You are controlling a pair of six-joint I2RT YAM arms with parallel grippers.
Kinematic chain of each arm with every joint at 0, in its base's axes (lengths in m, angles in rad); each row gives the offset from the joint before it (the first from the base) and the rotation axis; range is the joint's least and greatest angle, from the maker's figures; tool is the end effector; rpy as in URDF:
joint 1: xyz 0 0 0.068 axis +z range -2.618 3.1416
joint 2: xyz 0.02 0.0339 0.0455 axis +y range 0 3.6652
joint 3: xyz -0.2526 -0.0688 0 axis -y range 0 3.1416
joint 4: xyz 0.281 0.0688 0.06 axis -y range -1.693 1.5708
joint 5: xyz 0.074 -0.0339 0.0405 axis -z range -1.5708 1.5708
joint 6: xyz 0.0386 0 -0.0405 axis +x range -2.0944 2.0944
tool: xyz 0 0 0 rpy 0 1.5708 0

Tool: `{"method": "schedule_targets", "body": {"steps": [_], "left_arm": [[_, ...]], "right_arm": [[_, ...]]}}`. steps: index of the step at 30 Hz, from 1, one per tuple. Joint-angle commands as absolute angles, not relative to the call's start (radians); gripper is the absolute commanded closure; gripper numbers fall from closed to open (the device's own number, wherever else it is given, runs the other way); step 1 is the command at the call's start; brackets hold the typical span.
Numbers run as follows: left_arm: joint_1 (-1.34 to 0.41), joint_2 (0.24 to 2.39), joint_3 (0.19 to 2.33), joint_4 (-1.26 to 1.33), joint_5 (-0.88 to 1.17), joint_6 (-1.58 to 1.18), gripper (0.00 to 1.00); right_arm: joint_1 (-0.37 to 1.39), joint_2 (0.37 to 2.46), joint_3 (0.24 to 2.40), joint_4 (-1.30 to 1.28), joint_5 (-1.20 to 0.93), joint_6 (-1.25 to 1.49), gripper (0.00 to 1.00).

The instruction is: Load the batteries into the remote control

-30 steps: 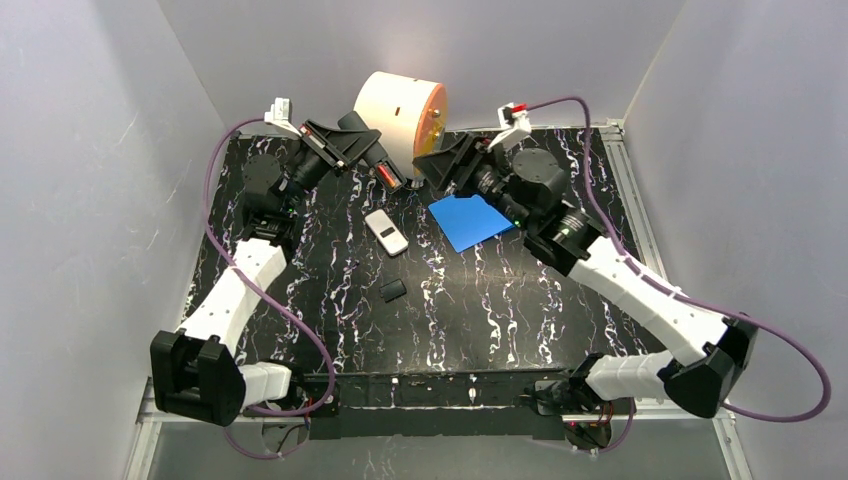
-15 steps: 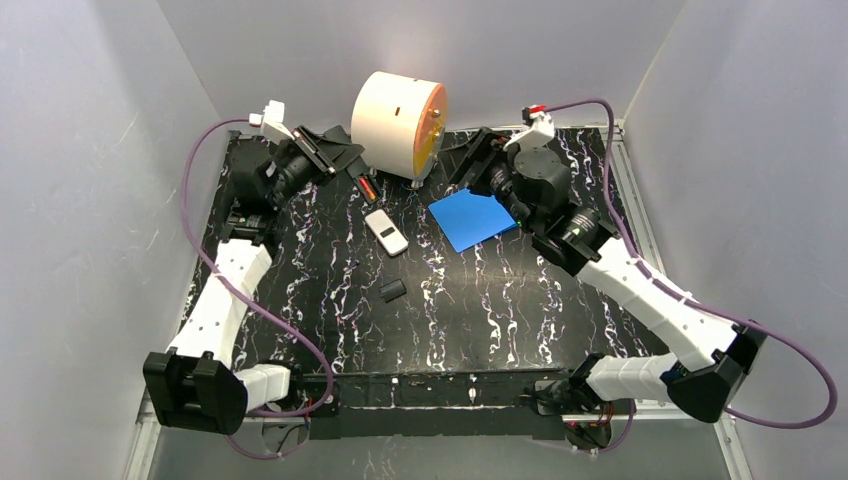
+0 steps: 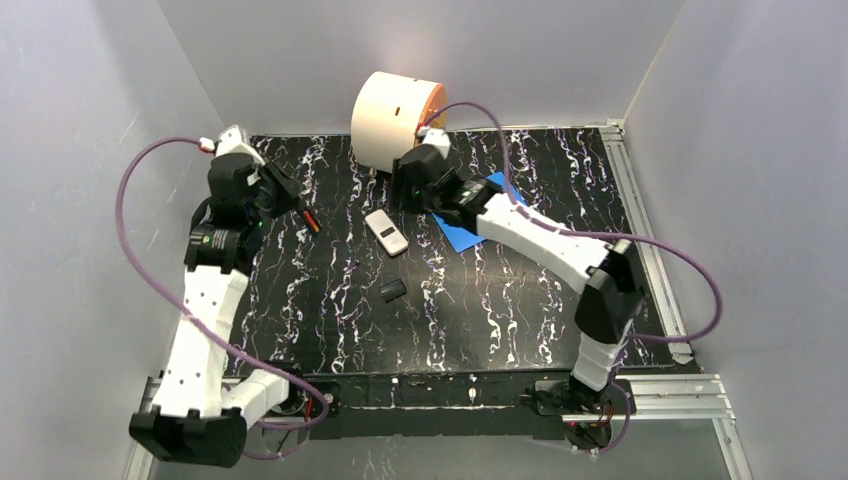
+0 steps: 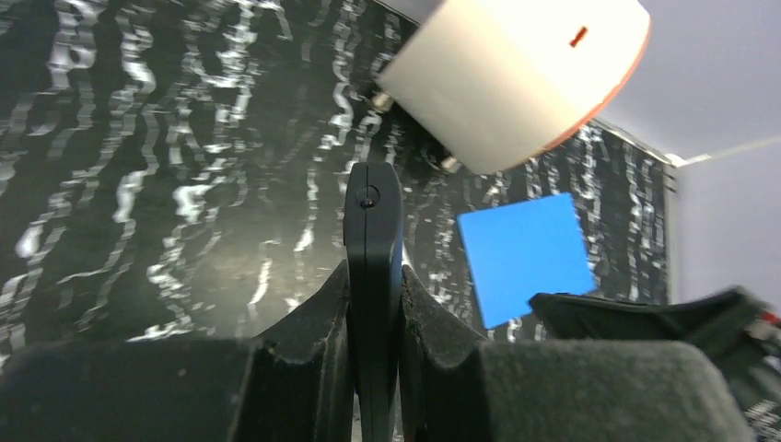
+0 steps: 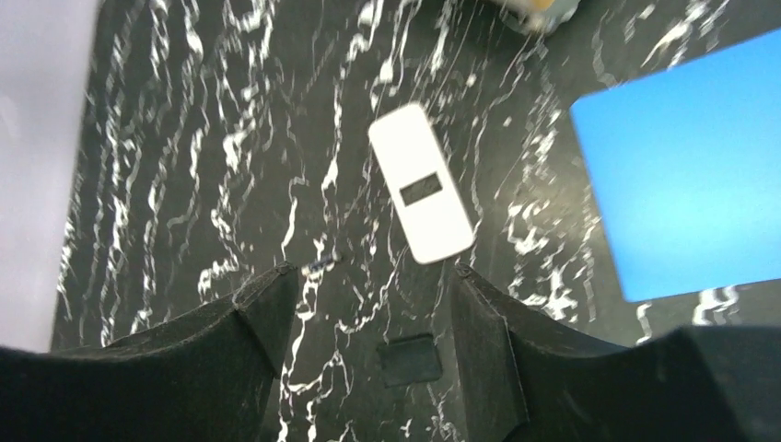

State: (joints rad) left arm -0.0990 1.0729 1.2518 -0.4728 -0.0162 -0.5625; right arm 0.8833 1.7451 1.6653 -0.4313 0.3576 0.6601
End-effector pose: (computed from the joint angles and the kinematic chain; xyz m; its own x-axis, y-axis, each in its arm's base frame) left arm 0.2717 -0.0264 0.4119 -0.2883 -0.5072 -0.8122 -0.0832 0.8582 -0.5065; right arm 0.2927 0.3352 0.3458 -0.5703 0.2106 -0.7940 -0.2285 0.8878 0.3996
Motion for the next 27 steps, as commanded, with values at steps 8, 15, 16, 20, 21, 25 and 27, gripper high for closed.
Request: {"method": "schedule_targets", "body": {"steps": [8, 15, 16, 20, 21, 25, 27], "left_arm": [[-0.092, 0.789, 1.228, -0.679, -0.325, -0.463, 1.0], [-0.092, 0.682, 1.18, -0.722, -0.337, -0.483, 1.0], [-0.092, 0.677, 1.178, -0.727, -0.333, -0.486, 1.0], [-0.092, 0.664, 1.185, -0.761, -0.312, -0.486, 1.0], [-0.092, 0.658, 1.187, -0.771, -0.32, -0.476, 1.0], [-0.092, 0.646, 1.219, -0.838, -0.449, -0.436, 1.0], [-0.092, 0.63, 1.232, -0.846, -0.498, -0.411, 1.0]], "right_arm": [[1.073, 2.075, 1.961, -0.52, 0.437, 0.863, 0.3], [1.137, 2.259, 2.101, -0.501, 0.45, 0.82, 0.21], [1.148, 2.272, 2.104, -0.493, 0.474, 0.785, 0.2], [1.177, 2.316, 2.105, -0.468, 0.537, 0.675, 0.13], [1.179, 2.33, 2.112, -0.472, 0.538, 0.67, 0.12], [1.187, 2.395, 2.173, -0.487, 0.559, 0.64, 0.11], [1.189, 2.422, 2.202, -0.501, 0.576, 0.635, 0.12]]}}
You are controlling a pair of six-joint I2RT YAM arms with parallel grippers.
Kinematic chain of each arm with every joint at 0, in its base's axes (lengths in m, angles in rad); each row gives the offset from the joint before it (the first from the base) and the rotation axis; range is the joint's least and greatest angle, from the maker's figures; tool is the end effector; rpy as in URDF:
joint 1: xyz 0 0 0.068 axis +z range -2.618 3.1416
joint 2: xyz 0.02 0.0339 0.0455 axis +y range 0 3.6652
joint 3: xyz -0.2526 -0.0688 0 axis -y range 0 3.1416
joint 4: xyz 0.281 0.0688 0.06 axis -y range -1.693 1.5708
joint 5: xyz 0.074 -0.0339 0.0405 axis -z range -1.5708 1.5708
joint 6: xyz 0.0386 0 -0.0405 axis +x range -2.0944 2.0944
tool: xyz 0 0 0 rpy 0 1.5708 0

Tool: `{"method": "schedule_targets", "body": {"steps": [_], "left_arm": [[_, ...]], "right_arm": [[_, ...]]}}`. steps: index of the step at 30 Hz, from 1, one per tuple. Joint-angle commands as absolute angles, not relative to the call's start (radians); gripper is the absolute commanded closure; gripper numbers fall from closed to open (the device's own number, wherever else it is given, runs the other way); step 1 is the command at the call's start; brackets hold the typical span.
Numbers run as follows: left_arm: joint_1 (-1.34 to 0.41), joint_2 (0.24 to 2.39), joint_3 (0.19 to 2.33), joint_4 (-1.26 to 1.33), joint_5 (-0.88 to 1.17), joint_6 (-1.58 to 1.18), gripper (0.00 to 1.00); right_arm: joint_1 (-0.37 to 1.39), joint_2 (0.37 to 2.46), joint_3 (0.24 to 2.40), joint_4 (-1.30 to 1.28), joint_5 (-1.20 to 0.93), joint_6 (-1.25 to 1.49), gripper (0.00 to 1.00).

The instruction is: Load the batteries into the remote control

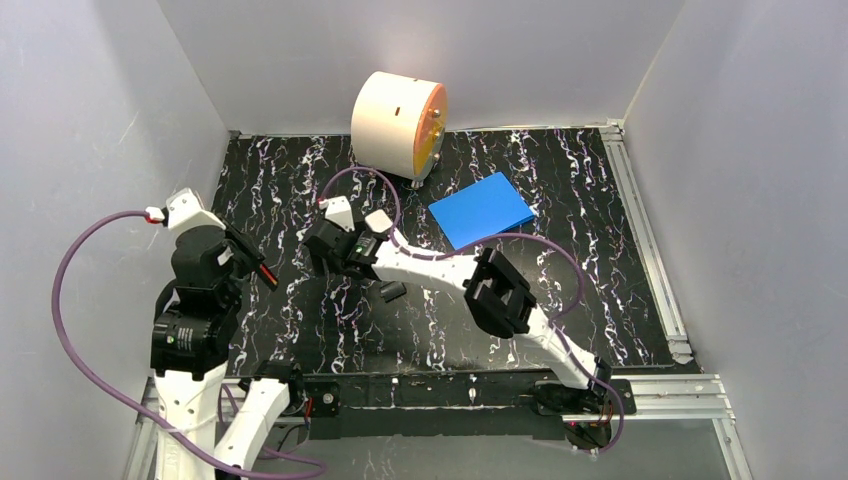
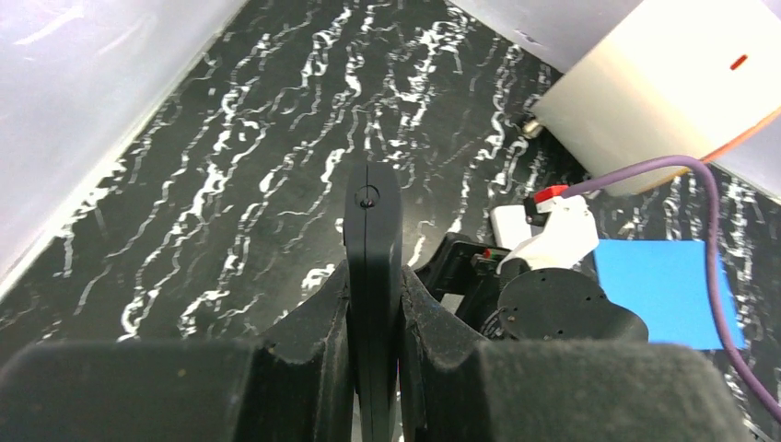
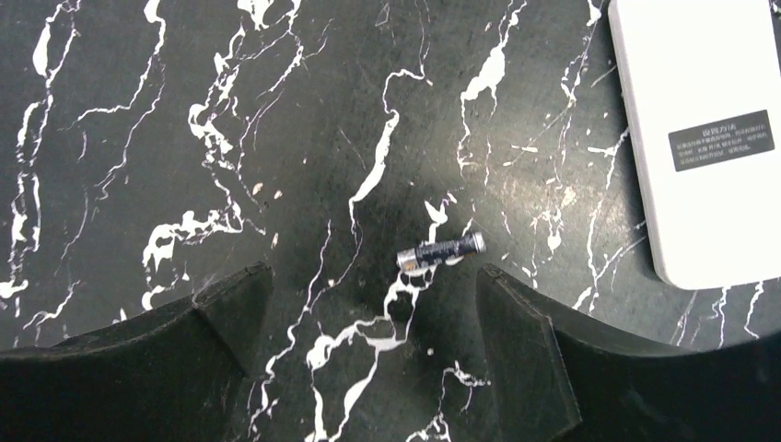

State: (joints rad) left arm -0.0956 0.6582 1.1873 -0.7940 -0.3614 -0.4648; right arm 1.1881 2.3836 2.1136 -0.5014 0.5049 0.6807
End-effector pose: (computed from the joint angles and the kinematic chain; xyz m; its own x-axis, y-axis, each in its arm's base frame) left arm 0.1394 0.0003 0.4328 -0.1207 -0.4096 -0.9042 -0.3407 0.8727 -0.3499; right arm 0.2293 0.5195 0.1949 -0.6318 -0.0944 -0.7694 -0.3665 0.9110 0.1891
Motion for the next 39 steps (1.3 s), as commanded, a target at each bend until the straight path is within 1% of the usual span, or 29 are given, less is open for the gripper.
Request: {"method": "schedule_targets", "body": {"steps": [1, 6, 8, 10, 12, 15, 19, 24, 27, 30, 34, 36, 39], "left_arm": [[-0.092, 0.623, 1.234, -0.845, -0.505, -0.403, 1.0], [-0.092, 0.606, 1.224, -0.853, -0.408, -0.446, 1.0], [-0.092, 0.601, 1.214, -0.857, -0.37, -0.467, 1.0], [-0.092, 0.595, 1.208, -0.857, -0.344, -0.477, 1.0], [-0.092, 0.591, 1.206, -0.859, -0.333, -0.48, 1.0], [-0.093, 0.591, 1.206, -0.861, -0.326, -0.482, 1.0], [-0.092, 0.591, 1.207, -0.861, -0.323, -0.482, 1.0], [-0.092, 0.597, 1.202, -0.853, -0.312, -0.483, 1.0], [-0.092, 0.598, 1.196, -0.846, -0.305, -0.486, 1.0], [-0.092, 0.601, 1.19, -0.84, -0.301, -0.486, 1.0], [-0.092, 0.608, 1.184, -0.826, -0.29, -0.49, 1.0], [-0.092, 0.61, 1.182, -0.821, -0.282, -0.493, 1.0], [-0.092, 0.612, 1.177, -0.814, -0.275, -0.497, 1.0]], "right_arm": [[1.189, 2.432, 2.207, -0.504, 0.587, 0.637, 0.12], [1.189, 2.465, 2.21, -0.525, 0.651, 0.656, 0.2], [1.189, 2.484, 2.223, -0.54, 0.679, 0.644, 0.22], [1.189, 2.505, 2.241, -0.55, 0.706, 0.625, 0.21], [1.189, 2.521, 2.259, -0.557, 0.731, 0.603, 0.19], [1.187, 2.536, 2.266, -0.557, 0.729, 0.574, 0.17], [1.183, 2.546, 2.264, -0.588, 0.689, 0.581, 0.19], [1.17, 2.524, 2.218, -0.618, 0.654, 0.614, 0.32], [1.169, 2.496, 2.173, -0.619, 0.631, 0.624, 0.37], [1.167, 2.467, 2.122, -0.622, 0.603, 0.633, 0.47], [1.156, 2.437, 2.079, -0.629, 0.569, 0.662, 0.57], [1.148, 2.433, 2.079, -0.647, 0.557, 0.681, 0.6], [1.143, 2.434, 2.08, -0.658, 0.547, 0.694, 0.6]]}}
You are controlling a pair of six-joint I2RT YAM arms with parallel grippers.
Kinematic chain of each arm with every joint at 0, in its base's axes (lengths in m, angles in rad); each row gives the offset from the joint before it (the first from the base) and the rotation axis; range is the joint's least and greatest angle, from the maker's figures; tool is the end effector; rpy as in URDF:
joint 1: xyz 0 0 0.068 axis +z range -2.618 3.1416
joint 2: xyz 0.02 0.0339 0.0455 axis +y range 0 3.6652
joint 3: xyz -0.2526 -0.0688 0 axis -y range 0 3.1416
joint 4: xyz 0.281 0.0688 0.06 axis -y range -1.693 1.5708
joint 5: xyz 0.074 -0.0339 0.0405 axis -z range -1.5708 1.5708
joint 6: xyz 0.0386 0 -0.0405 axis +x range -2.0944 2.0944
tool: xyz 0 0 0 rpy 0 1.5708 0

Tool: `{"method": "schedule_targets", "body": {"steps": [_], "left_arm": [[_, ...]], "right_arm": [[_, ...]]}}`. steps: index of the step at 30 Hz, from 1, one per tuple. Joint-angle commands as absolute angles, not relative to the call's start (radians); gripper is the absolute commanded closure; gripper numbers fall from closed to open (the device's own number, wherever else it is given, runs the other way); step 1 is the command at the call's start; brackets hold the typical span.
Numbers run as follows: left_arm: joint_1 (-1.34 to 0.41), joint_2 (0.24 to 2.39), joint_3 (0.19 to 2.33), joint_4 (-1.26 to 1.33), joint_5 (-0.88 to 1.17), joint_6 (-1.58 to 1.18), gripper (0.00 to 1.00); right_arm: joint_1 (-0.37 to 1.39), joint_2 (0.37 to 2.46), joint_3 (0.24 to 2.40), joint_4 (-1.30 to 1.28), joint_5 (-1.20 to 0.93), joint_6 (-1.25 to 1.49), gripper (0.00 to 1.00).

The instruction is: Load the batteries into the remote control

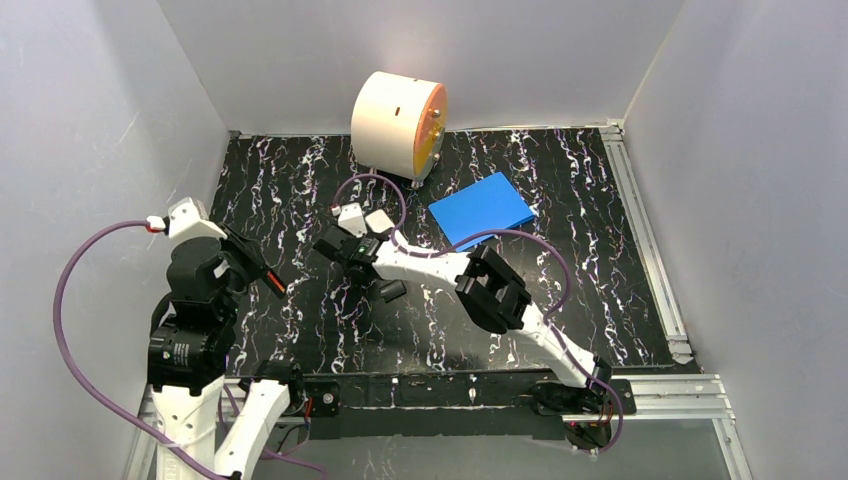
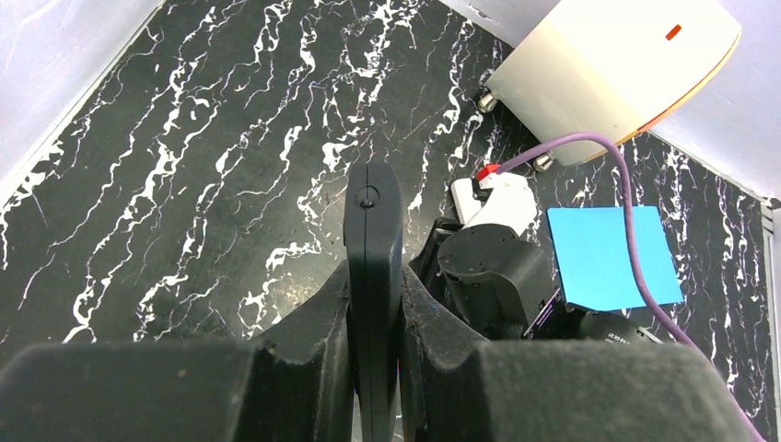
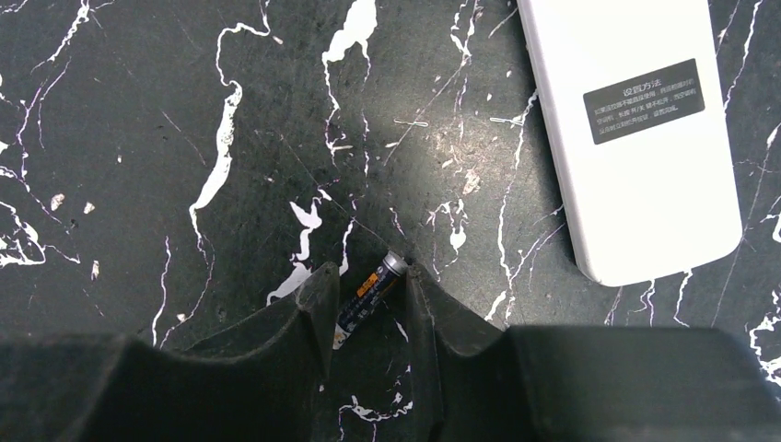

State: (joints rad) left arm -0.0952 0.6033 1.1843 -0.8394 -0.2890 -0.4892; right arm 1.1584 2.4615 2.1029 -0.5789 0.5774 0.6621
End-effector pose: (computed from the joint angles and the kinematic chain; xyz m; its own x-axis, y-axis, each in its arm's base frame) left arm 0.1218 -0.0006 0.4328 -0.1385 -0.4393 -0.8876 -0.2812 0.8768 -0.3900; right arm 0.2452 0.5078 0.1442 -0.6471 -0.1941 -0.7373 -0.3047 0.9523 0.0168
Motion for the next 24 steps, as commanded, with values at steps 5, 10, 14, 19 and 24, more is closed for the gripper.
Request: {"method": "schedule_targets", "body": {"steps": [5, 10, 14, 19, 24], "left_arm": [[-0.093, 0.617, 1.175, -0.809, -0.272, -0.496, 1.0], [-0.092, 0.617, 1.165, -0.8, -0.268, -0.498, 1.0], [-0.092, 0.621, 1.161, -0.796, -0.264, -0.499, 1.0], [-0.092, 0.62, 1.156, -0.795, -0.262, -0.497, 1.0], [-0.092, 0.625, 1.152, -0.79, -0.252, -0.497, 1.0]], "right_arm": [[1.133, 2.446, 2.095, -0.705, 0.508, 0.727, 0.5], [1.134, 2.431, 2.07, -0.749, 0.477, 0.821, 0.58], [1.133, 2.422, 2.048, -0.742, 0.454, 0.856, 0.65], [1.129, 2.435, 2.066, -0.767, 0.451, 0.86, 0.67], [1.133, 2.486, 2.135, -0.835, 0.467, 0.81, 0.72]]}}
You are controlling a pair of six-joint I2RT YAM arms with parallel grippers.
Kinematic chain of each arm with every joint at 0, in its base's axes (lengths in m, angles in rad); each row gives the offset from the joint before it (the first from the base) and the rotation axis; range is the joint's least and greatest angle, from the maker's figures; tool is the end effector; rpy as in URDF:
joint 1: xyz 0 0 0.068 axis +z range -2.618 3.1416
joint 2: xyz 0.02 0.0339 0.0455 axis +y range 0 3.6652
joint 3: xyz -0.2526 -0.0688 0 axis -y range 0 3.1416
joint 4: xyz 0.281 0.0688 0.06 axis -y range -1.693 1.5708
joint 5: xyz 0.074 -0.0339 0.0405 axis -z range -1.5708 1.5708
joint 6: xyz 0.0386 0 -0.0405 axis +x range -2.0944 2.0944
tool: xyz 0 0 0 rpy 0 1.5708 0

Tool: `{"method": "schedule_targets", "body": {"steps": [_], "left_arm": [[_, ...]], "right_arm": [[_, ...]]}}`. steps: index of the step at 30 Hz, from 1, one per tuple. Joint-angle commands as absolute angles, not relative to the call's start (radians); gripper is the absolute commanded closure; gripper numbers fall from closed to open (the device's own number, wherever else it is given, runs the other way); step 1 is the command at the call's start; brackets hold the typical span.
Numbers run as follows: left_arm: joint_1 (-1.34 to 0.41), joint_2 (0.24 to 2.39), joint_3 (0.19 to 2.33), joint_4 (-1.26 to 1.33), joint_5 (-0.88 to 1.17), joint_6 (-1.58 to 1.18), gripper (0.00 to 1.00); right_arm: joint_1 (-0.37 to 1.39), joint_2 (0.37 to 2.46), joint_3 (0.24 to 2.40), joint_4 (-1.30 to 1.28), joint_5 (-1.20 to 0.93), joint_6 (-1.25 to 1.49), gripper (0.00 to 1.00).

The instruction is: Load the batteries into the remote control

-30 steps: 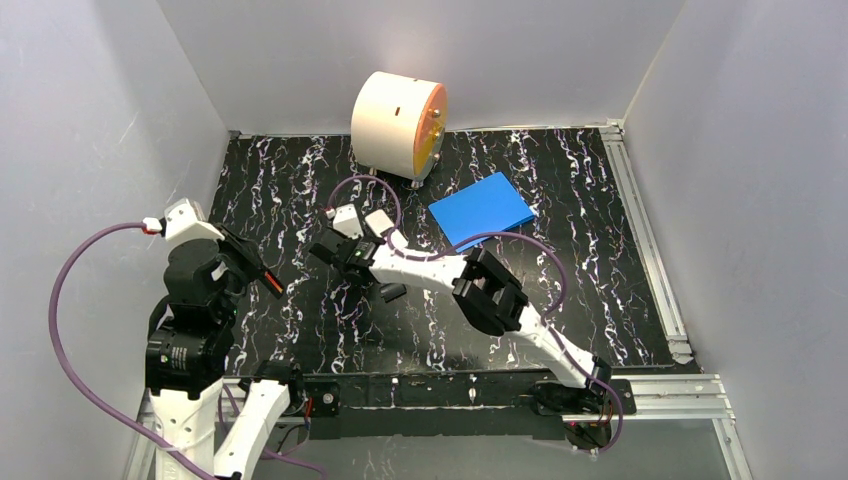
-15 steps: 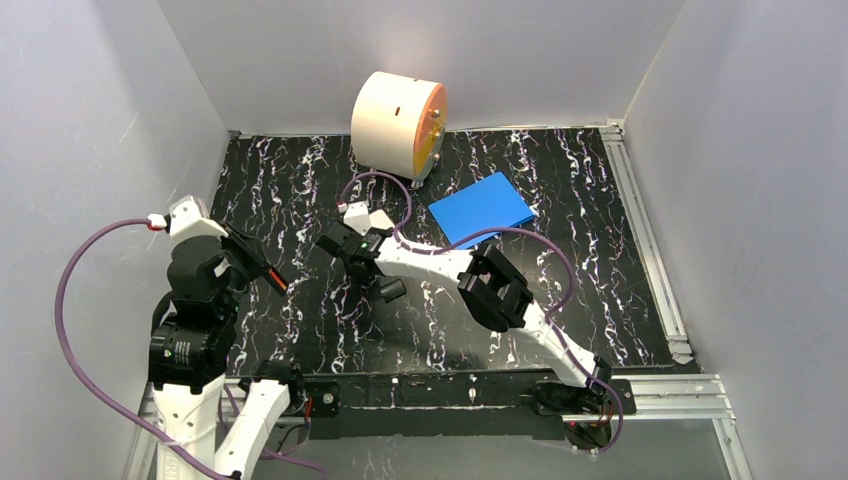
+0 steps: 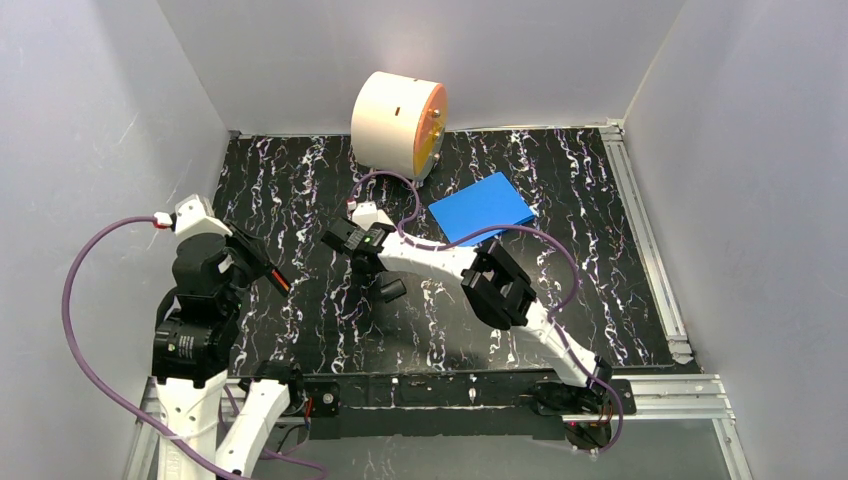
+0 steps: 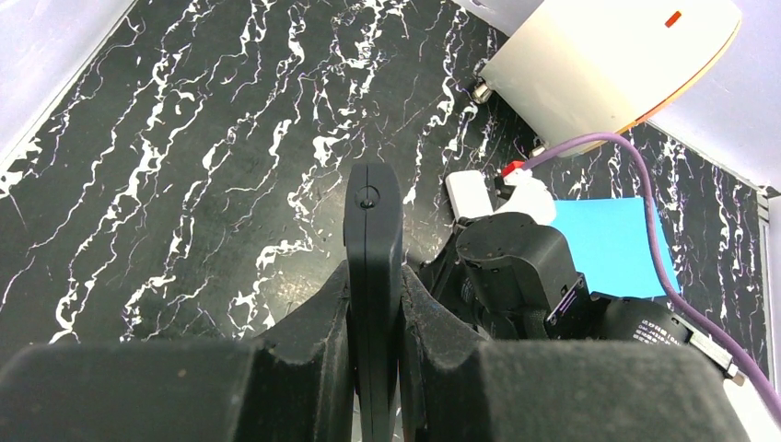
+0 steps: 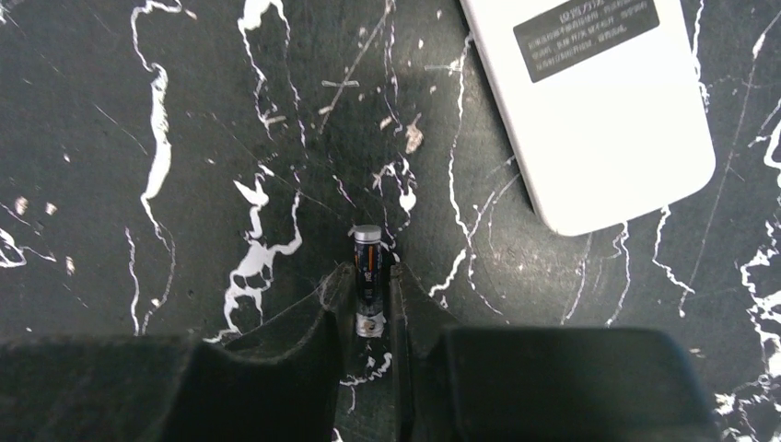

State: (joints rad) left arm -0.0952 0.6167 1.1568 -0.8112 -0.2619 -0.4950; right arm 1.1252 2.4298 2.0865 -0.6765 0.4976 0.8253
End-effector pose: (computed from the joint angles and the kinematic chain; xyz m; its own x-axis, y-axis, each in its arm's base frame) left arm 0.1317 -0.0025 0.4257 -0.1602 -0.4456 -0.8808 -0.2644 0.8791 -0.3967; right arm 0.2548 0.4907 0.1485 -0.7526 -0.0776 -0.6539 -0.1950 0.9747 0.1088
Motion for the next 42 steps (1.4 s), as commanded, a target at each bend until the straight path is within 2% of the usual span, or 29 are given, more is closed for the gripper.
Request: {"method": "schedule_targets", "body": {"steps": [1, 8, 18, 24, 28, 31, 35, 42], "left_arm": [[-0.092, 0.624, 1.151, -0.788, -0.249, -0.495, 1.0], [-0.092, 0.625, 1.129, -0.774, -0.253, -0.496, 1.0], [-0.092, 0.631, 1.125, -0.765, -0.236, -0.498, 1.0], [-0.092, 0.644, 1.121, -0.744, -0.176, -0.486, 1.0], [-0.092, 0.663, 1.101, -0.697, -0.094, -0.484, 1.0], [-0.092, 0.687, 1.09, -0.644, -0.008, -0.478, 1.0], [-0.092, 0.711, 1.08, -0.533, 0.195, -0.449, 1.0], [-0.092, 0.769, 1.022, -0.157, 0.756, -0.48, 1.0]], "right_arm": [[1.135, 2.5, 2.148, -0.858, 0.465, 0.805, 0.71], [1.143, 2.484, 2.11, -0.853, 0.438, 0.796, 0.69], [1.124, 2.479, 2.108, -0.821, 0.409, 0.776, 0.92], [1.118, 2.37, 2.036, -0.666, 0.41, 0.732, 0.92], [1.117, 2.332, 2.118, -0.673, 0.436, 0.688, 0.91], [1.113, 2.28, 2.095, -0.695, 0.465, 0.665, 0.9], [1.092, 2.095, 1.867, -0.654, 0.507, 0.655, 0.9], [1.018, 1.753, 1.476, -0.598, 0.553, 0.645, 0.89]]}}
